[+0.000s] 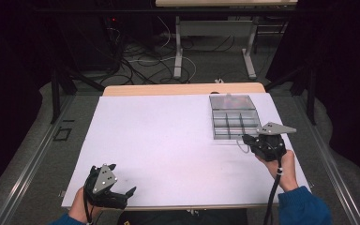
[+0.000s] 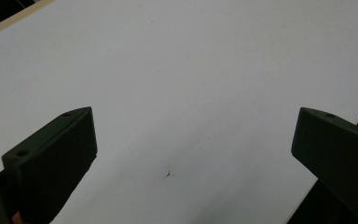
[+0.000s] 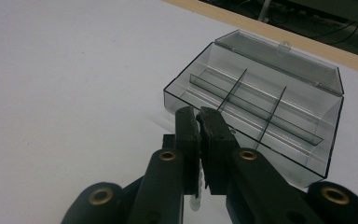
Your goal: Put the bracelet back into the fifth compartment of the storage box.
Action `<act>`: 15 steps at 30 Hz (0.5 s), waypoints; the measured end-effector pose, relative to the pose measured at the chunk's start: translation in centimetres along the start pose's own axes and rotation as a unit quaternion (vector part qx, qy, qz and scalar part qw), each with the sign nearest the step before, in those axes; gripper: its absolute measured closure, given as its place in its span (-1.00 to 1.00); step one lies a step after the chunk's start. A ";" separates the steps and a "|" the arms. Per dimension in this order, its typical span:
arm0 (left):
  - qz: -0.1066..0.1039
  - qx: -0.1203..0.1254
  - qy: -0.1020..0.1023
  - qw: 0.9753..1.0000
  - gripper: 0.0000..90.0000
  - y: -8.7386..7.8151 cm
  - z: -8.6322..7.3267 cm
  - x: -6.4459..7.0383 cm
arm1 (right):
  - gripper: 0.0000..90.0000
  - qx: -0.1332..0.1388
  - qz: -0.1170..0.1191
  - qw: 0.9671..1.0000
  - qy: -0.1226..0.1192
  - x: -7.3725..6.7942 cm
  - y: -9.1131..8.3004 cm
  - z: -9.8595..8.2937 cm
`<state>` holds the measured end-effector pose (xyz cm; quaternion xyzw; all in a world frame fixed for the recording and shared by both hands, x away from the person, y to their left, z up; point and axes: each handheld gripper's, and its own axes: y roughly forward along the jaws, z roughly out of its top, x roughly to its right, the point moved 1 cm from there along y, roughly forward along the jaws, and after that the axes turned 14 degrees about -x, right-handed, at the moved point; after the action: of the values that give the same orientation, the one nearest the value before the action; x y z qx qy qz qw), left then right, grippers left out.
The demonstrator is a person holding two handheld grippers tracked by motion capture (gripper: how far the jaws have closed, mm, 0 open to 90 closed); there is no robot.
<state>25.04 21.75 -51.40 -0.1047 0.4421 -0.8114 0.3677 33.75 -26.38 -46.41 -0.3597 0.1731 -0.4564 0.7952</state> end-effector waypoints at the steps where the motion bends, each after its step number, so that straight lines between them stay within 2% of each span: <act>1: 0.000 0.000 0.000 1.000 -1.00 0.0 0.0 0.0 | 0.93 -0.001 0.000 1.000 -0.003 0.1 0.0 0.1; 14: 0.004 -0.002 0.006 1.000 -1.00 0.0 0.0 -0.1 | 0.92 0.005 0.000 1.000 0.014 0.8 0.1 1.2; 15: 0.002 -0.003 0.004 1.000 -1.00 0.0 0.0 0.0 | 0.92 0.006 -0.005 1.000 0.010 0.9 0.3 1.3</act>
<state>25.08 21.77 -51.39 -0.1011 0.4463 -0.8097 0.3673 35.17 -26.50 -45.73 -0.3514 0.1761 -0.4649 0.7933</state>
